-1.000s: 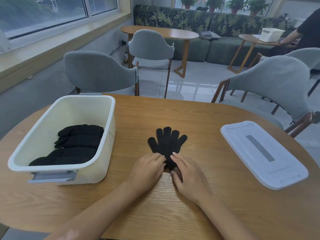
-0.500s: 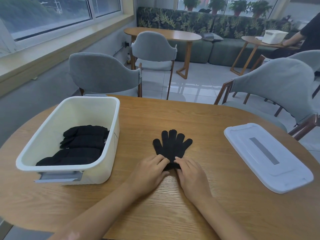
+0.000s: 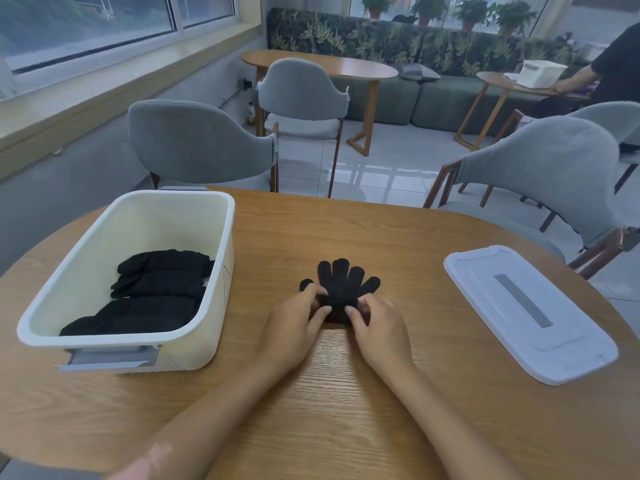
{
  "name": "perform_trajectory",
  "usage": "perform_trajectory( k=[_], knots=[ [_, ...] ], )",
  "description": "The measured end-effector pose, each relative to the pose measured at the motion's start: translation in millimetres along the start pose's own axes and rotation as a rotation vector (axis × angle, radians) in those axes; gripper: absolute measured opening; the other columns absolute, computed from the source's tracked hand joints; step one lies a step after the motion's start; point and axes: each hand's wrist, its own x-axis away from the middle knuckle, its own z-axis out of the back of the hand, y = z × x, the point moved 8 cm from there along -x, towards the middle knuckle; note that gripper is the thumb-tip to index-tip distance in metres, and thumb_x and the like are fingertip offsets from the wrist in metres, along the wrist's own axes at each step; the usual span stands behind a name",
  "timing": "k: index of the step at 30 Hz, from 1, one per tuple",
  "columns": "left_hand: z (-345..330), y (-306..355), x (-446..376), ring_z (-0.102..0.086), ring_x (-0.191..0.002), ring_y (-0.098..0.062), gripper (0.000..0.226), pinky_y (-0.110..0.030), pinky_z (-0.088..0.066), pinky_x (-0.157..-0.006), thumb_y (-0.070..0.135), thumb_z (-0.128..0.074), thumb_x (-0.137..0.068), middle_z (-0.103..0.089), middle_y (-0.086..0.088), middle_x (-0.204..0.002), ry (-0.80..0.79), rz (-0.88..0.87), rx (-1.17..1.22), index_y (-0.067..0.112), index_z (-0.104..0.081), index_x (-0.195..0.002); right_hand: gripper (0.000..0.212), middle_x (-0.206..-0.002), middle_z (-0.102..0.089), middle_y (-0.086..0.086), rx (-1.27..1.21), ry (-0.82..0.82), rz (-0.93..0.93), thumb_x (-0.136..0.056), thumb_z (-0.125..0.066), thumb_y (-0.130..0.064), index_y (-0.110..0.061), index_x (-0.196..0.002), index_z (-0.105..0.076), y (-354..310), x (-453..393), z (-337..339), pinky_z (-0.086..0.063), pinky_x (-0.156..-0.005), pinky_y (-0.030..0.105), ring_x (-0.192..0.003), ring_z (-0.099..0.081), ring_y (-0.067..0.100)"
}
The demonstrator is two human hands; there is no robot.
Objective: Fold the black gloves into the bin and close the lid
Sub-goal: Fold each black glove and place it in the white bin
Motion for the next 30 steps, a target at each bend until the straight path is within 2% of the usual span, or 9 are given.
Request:
perform_trajectory(
  k=[2, 5, 7, 11, 16, 19, 24, 27, 30],
  knots=[
    [-1, -3, -3, -0.061, -0.08, 0.005, 0.026, -0.017, -0.053, -0.069, 0.036, -0.064, -0.096, -0.06, 0.019, -0.094, 0.017, 0.039, 0.004, 0.034, -0.051, -0.119, 0.016, -0.079, -0.055, -0.012, -0.001, 0.0, -0.032, -0.093, -0.064, -0.037, -0.024, -0.085, -0.059, 2, -4, -3, -0.034, -0.062, 0.015, -0.085, -0.048, 0.006],
    [-1, -4, -6, -0.06, -0.075, 0.003, 0.026, -0.017, -0.051, -0.061, 0.03, -0.068, -0.094, -0.051, 0.019, -0.098, 0.062, 0.043, 0.006, 0.034, -0.046, -0.108, 0.016, -0.075, -0.055, -0.012, 0.011, -0.01, -0.045, -0.093, -0.063, -0.035, -0.023, -0.085, -0.058, 2, -6, -6, -0.039, -0.065, 0.022, -0.087, -0.047, 0.009],
    [-4, -2, -8, -0.058, -0.073, 0.0, 0.022, -0.019, -0.051, -0.059, 0.027, -0.067, -0.094, -0.046, 0.019, -0.101, 0.065, 0.013, -0.035, 0.032, -0.048, -0.102, 0.012, -0.077, -0.055, -0.012, 0.024, -0.002, -0.039, -0.092, -0.063, -0.034, -0.024, -0.094, -0.056, 0, -6, -7, -0.042, -0.071, 0.026, -0.09, -0.047, 0.009],
    [-9, 0, -7, -0.057, -0.078, -0.001, 0.01, -0.018, -0.05, -0.064, 0.022, -0.065, -0.096, -0.046, 0.019, -0.104, 0.045, -0.059, -0.04, 0.028, -0.059, -0.101, 0.03, -0.091, -0.05, -0.01, 0.009, 0.087, -0.024, -0.088, -0.068, -0.028, -0.024, -0.109, -0.047, -6, -1, 0, -0.044, -0.075, 0.027, -0.09, -0.047, 0.011],
    [-12, 1, -6, -0.054, -0.084, 0.001, 0.014, -0.009, -0.042, -0.073, 0.014, -0.065, -0.095, -0.055, 0.016, -0.107, 0.052, -0.103, -0.011, 0.022, -0.066, -0.107, 0.012, -0.097, -0.052, -0.005, 0.237, 0.202, 0.36, -0.087, -0.064, -0.009, -0.015, -0.097, -0.062, -36, 19, 7, -0.044, -0.074, 0.028, -0.087, -0.048, 0.014],
    [-13, 2, -6, -0.056, -0.088, -0.001, 0.015, -0.016, -0.047, -0.076, 0.013, -0.066, -0.094, -0.061, 0.012, -0.103, 0.061, -0.119, -0.008, 0.019, -0.069, -0.107, 0.02, -0.105, -0.058, -0.001, 0.35, 0.131, 0.475, -0.087, -0.059, -0.008, -0.012, -0.105, -0.067, -39, 28, -4, -0.046, -0.082, 0.031, -0.098, -0.054, 0.019],
    [-18, 2, -5, -0.06, -0.09, -0.011, 0.014, -0.029, -0.051, -0.077, 0.013, -0.066, -0.095, -0.064, 0.007, -0.099, 0.056, -0.155, -0.06, 0.017, -0.07, -0.108, 0.037, -0.121, -0.064, 0.005, 0.436, 0.057, 0.447, -0.085, -0.062, -0.008, -0.007, -0.122, -0.065, -29, 27, -18, -0.051, -0.095, 0.034, -0.114, -0.059, 0.023],
    [-17, 3, -4, -0.059, -0.094, -0.011, 0.017, -0.025, -0.048, -0.082, 0.02, -0.066, -0.096, -0.064, 0.007, -0.103, 0.038, -0.154, -0.05, 0.017, -0.07, -0.112, 0.04, -0.126, -0.066, 0.008, 0.45, 0.068, 0.442, -0.084, -0.065, -0.005, -0.005, -0.124, -0.066, -28, 26, -20, -0.049, -0.103, 0.035, -0.12, -0.06, 0.024],
    [-18, 3, -2, -0.055, -0.103, -0.01, 0.034, -0.021, -0.044, -0.089, 0.032, -0.07, -0.093, -0.063, 0.007, -0.114, -0.034, -0.162, -0.052, 0.017, -0.066, -0.123, 0.032, -0.121, -0.068, 0.008, 0.42, 0.064, 0.433, -0.089, -0.054, -0.009, -0.006, -0.118, -0.067, -30, 25, -19, -0.049, -0.102, 0.032, -0.114, -0.063, 0.022]
  ],
)
